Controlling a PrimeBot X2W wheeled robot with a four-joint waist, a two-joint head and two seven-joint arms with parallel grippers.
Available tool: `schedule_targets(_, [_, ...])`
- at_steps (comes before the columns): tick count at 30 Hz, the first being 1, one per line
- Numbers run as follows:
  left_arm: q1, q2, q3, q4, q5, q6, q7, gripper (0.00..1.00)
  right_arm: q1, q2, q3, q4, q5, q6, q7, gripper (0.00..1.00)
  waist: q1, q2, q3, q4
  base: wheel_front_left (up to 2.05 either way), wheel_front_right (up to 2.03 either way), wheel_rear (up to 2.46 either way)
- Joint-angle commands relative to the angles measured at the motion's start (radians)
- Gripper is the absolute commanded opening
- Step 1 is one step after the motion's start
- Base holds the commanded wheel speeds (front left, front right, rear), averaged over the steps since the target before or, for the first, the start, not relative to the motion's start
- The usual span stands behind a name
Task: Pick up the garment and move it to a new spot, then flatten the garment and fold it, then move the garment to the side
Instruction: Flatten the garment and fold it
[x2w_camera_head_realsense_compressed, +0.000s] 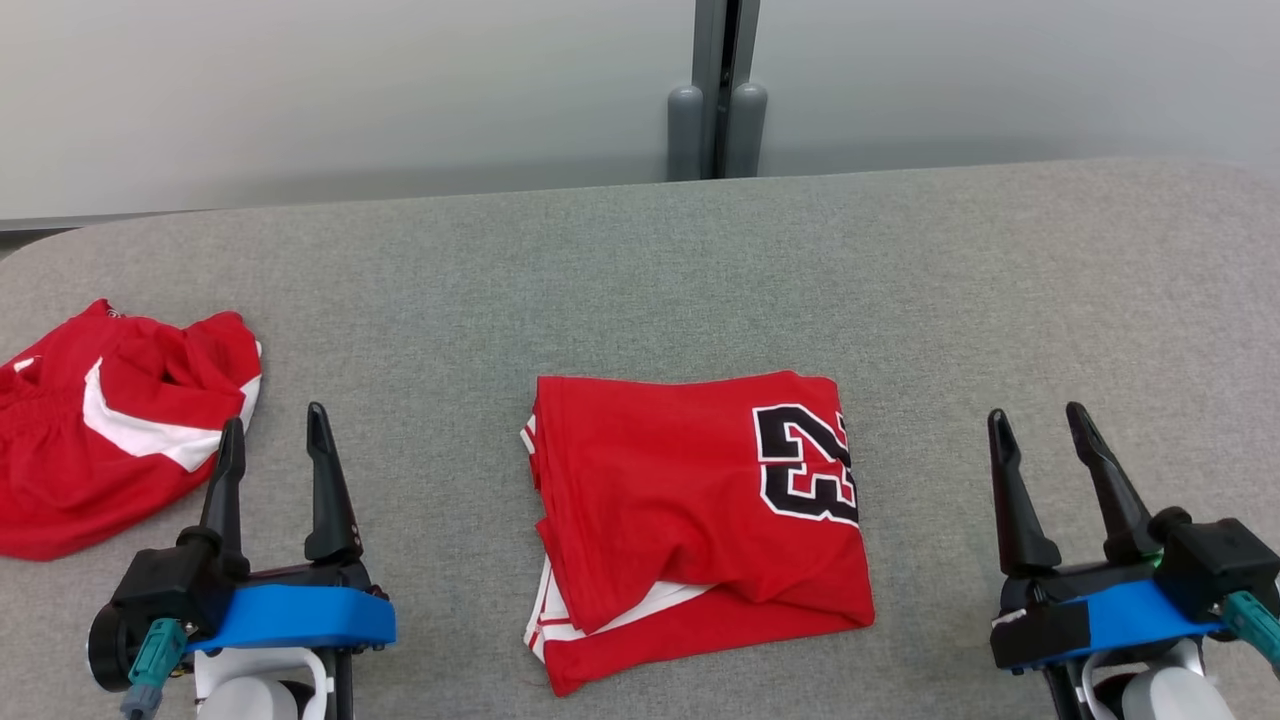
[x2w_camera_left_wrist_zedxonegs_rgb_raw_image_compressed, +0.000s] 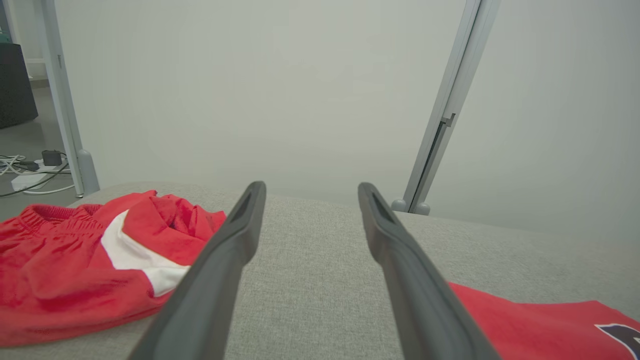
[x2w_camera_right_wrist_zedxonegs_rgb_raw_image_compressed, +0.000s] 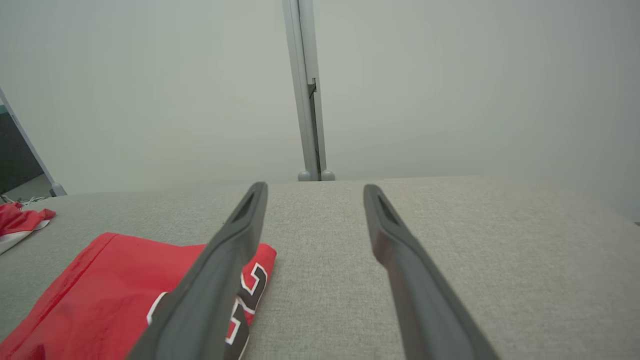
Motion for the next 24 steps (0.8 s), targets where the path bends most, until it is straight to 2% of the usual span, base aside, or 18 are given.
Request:
schedule_targets(1, [0.002,-0.001,0.003,0.001,0.005,-0.003,-0.005,1.0,0.018,0.004,-0.007,-0.009,-0.007,0.0,0.004,1.0,0.0,0.0,-0.001,0.001,0.0,0.0,0.0])
schedule_targets(7, [0.008,-0.001,-0.022,0.015,0.024,-0.015,-0.005,1.0,0.032,0.013,-0.016,-0.03,-0.017,0.0,0.02,1.0,0.0,0.0,-0.004,0.005,0.0,0.0,0.0])
schedule_targets(16, [0.022,0.0,-0.211,0.108,-0.014,-0.07,0.013,1.0,0.037,0.016,-0.033,-0.034,-0.026,0.0,0.036,1.0,0.0,0.0,-0.01,0.017,0.0,0.0,0.0])
schedule_targets(24, [0.053,0.006,-0.356,0.134,-0.051,-0.087,0.09,1.0,0.036,0.017,-0.044,-0.032,-0.03,0.0,0.038,1.0,0.0,0.0,0.001,0.024,0.0,0.0,0.0])
